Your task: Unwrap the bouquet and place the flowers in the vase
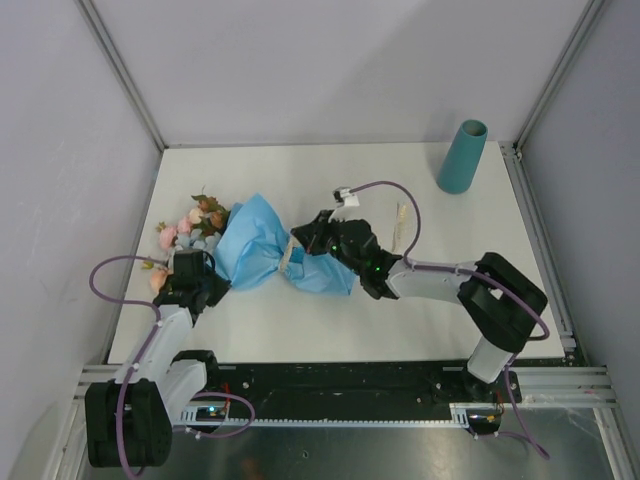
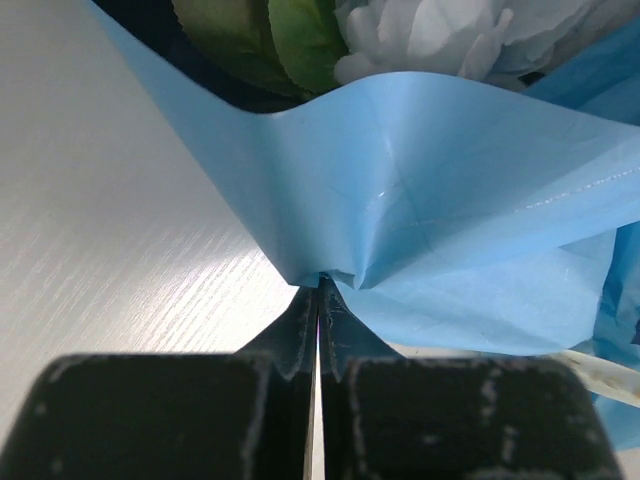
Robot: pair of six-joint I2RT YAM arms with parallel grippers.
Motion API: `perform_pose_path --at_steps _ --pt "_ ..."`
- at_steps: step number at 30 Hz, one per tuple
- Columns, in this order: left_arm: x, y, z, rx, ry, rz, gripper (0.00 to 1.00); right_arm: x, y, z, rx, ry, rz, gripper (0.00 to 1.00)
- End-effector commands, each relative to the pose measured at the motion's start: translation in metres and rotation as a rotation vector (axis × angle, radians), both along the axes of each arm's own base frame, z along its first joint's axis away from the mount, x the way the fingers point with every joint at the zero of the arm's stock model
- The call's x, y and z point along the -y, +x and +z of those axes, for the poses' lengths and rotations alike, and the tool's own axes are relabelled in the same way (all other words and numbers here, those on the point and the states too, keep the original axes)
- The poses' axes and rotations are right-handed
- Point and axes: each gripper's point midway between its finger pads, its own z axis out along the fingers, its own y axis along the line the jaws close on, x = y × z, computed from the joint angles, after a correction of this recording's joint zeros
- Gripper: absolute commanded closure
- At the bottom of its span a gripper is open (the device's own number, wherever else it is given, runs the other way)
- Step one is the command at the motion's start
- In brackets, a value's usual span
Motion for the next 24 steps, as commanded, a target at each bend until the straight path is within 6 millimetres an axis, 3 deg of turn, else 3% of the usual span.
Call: perform_pose_path --at_steps 1,5,9,24 --pt "-0.008 0.013 0.021 0.064 0.057 0.003 1.0 0.03 0.015 0.036 0.055 0.015 -0.118 1.0" --pt "-0.008 0.013 0.023 0.067 0.059 0.004 1.0 0.051 0.018 0.041 0.057 0.014 -0.168 1.0" --pt "-0.008 0.013 0.024 0.069 0.06 0.001 1.0 0.075 0.02 0.059 0.085 0.002 -0.224 1.0" --pt "-0.009 0.015 0.03 0.089 0.054 0.013 1.0 0.215 0.025 0.196 0.324 0.046 -0.48 1.0"
